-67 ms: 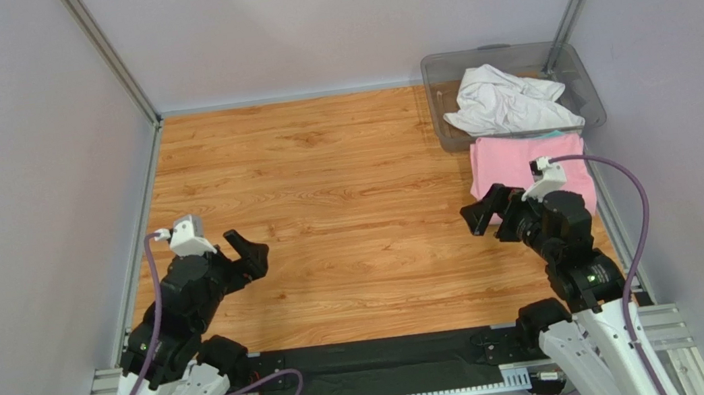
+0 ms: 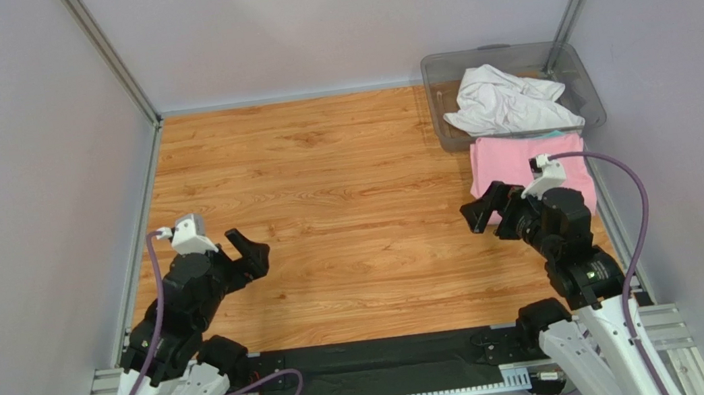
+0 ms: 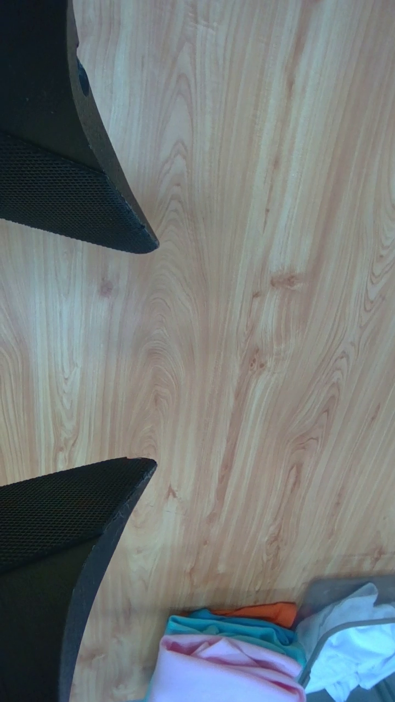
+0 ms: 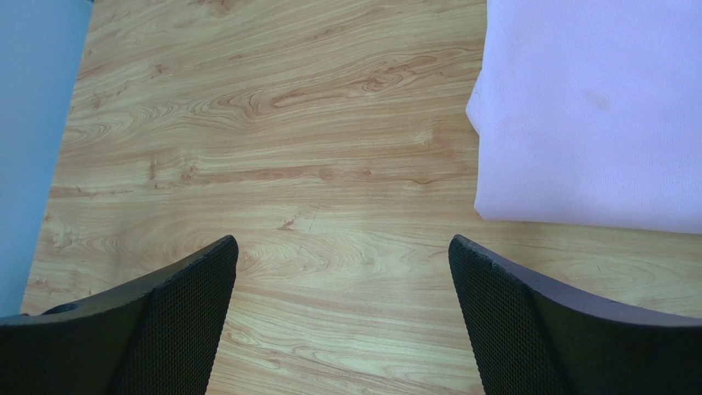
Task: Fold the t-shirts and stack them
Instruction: Grab the tshirt from the pile
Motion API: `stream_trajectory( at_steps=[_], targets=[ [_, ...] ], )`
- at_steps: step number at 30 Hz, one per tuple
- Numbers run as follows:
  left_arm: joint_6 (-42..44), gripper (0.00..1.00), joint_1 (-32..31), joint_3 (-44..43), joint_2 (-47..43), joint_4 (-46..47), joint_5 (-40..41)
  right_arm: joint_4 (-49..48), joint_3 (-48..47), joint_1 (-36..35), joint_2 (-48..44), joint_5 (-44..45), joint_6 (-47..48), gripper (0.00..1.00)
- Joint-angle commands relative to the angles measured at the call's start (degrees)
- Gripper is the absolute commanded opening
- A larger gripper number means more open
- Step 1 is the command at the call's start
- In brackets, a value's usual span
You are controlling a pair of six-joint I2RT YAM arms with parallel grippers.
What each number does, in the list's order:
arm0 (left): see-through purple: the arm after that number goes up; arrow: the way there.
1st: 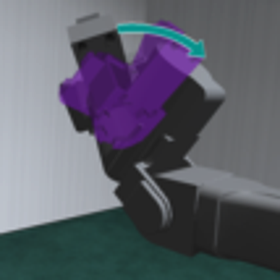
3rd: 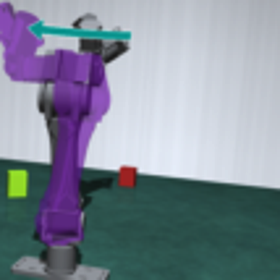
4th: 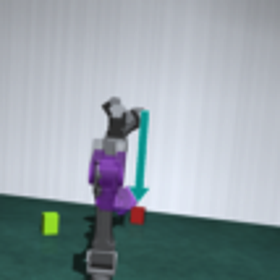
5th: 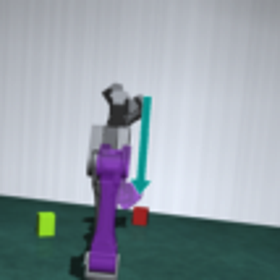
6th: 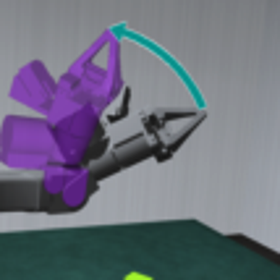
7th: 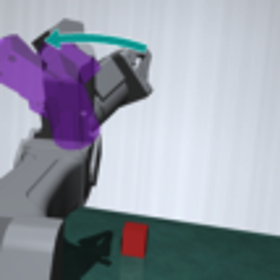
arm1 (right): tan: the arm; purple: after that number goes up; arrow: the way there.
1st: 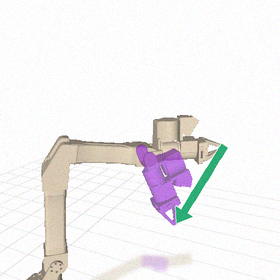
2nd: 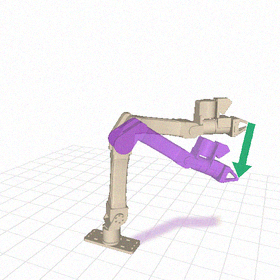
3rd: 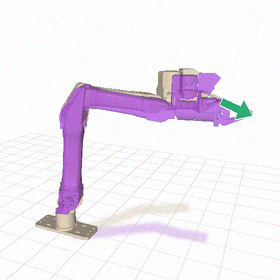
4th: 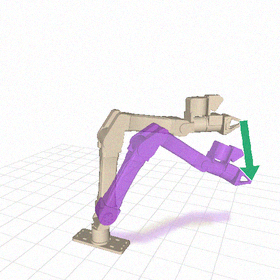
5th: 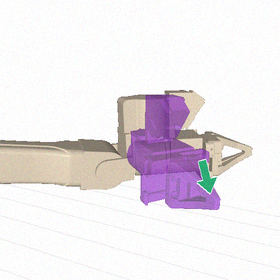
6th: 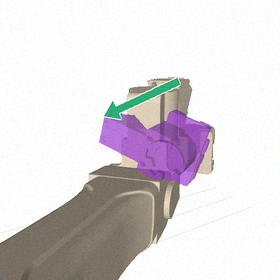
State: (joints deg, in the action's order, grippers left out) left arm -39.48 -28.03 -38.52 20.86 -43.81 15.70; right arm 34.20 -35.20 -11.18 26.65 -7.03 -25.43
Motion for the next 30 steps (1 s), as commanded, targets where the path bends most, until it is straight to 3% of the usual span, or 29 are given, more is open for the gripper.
stream_trajectory(
  at_steps=[1, 7, 12, 22, 29, 30],
  targets=[
    [-0.8, 1.0, 0.3, -0.4, 1.2, 2.9, -0.1, -1.8, -4.4, -0.2, 1.9, 1.1, 1.3, 1.0],
    [-1.4, 1.0, 0.3, 0.9, 0.7, 4.3, 0.7, -6.2, -7.8, -0.2, 8.0, 1.0, 1.6, 1.0],
    [-1.6, 1.0, 0.3, 2.8, 0.8, 7.0, 0.0, -4.1, -15.7, -0.2, 18.8, 6.7, 1.5, 1.0],
    [-0.9, 1.0, 0.3, 3.5, 3.7, 9.7, -0.3, -1.0, -43.4, 1.8, 50.2, 20.4, 10.3, 1.0],
    [-1.3, 1.0, 0.3, 4.2, 4.0, 9.7, 2.2, 0.0, -66.4, 8.9, 75.6, 17.9, 14.3, 1.0],
    [-1.3, 1.0, 0.3, 4.3, 4.0, 9.9, 2.3, 1.8, -73.3, 9.8, 78.8, 16.7, 15.7, 1.0]
  ],
)
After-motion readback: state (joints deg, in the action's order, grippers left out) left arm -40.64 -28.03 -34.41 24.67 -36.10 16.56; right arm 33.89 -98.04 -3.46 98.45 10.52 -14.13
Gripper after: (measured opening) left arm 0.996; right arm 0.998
